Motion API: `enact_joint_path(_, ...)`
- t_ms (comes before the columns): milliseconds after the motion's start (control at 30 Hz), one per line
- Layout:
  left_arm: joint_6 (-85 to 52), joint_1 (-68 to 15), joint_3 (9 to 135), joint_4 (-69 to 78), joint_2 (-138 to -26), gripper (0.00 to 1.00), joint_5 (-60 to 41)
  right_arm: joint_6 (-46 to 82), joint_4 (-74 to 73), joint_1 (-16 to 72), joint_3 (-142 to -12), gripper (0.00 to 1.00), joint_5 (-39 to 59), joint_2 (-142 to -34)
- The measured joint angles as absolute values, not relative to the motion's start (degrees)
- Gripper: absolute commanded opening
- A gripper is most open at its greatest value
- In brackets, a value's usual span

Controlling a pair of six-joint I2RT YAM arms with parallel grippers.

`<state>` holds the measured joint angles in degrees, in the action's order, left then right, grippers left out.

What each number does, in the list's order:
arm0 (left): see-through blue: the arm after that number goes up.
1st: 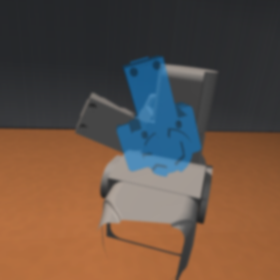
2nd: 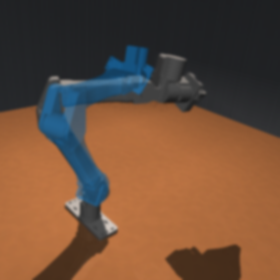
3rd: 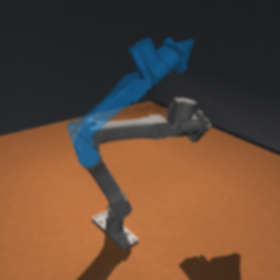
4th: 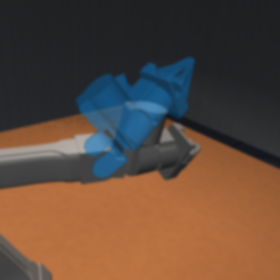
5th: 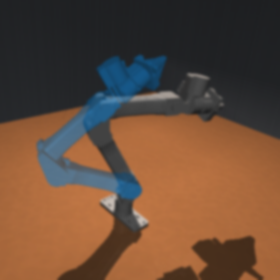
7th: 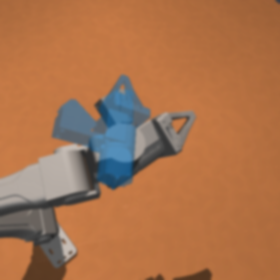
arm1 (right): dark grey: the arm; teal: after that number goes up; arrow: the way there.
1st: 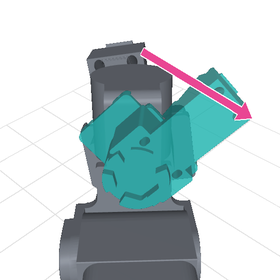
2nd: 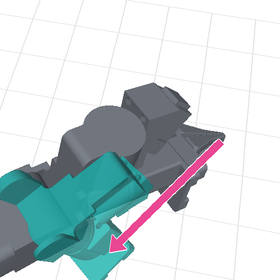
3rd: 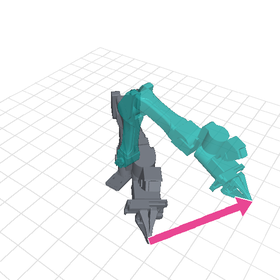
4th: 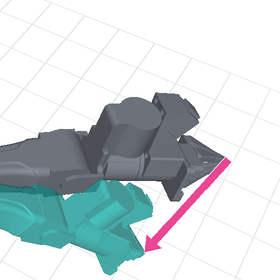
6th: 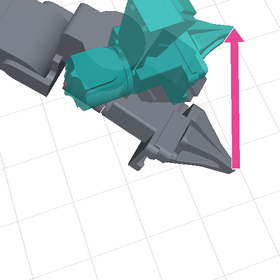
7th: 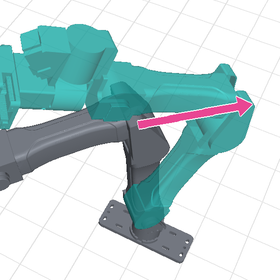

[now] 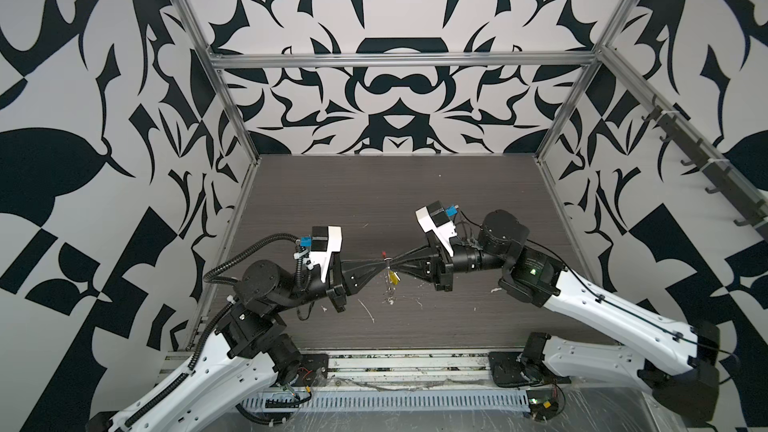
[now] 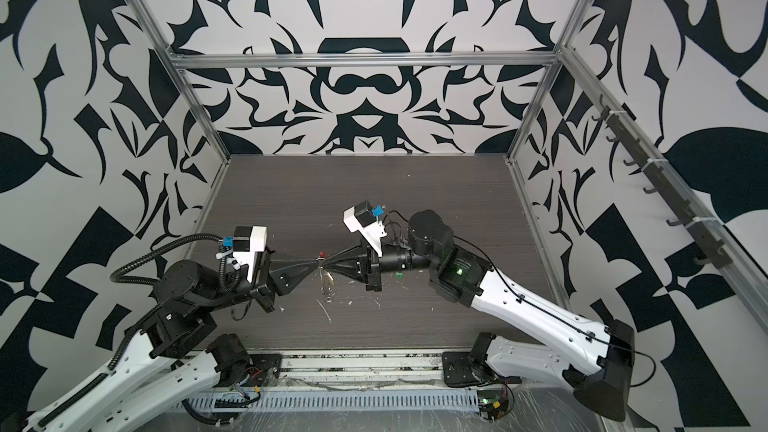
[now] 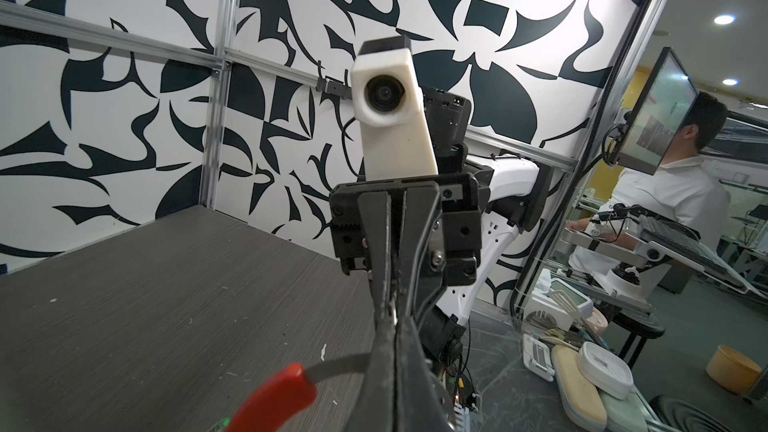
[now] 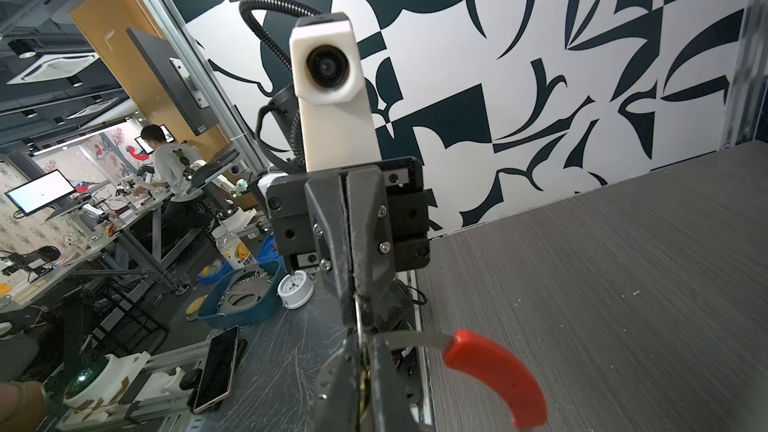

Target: Remove the keys from the keyring

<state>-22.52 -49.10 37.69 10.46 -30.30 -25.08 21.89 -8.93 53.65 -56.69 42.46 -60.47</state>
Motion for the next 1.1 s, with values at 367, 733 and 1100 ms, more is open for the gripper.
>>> enact_joint_path(367, -23.24, -49.1, 37.82, 6.74, -29.28, 0.56, -22.65, 19.49, -0.71, 53.65, -57.56, 0.0, 40.4, -59.92)
enact_joint_path(733, -21.58, -49.1, 49.3, -8.97, -33.76, 0.46, -20.82, 13.54, 18.09, 53.65, -65.08, 0.0, 36.99, -59.7)
enact_joint_path(1100, -18.35, -49.1, 57.3, -22.28, -44.38, 0.34, -25.5, 10.37, 28.91, 53.65, -70.52, 0.0, 36.36, -61.98)
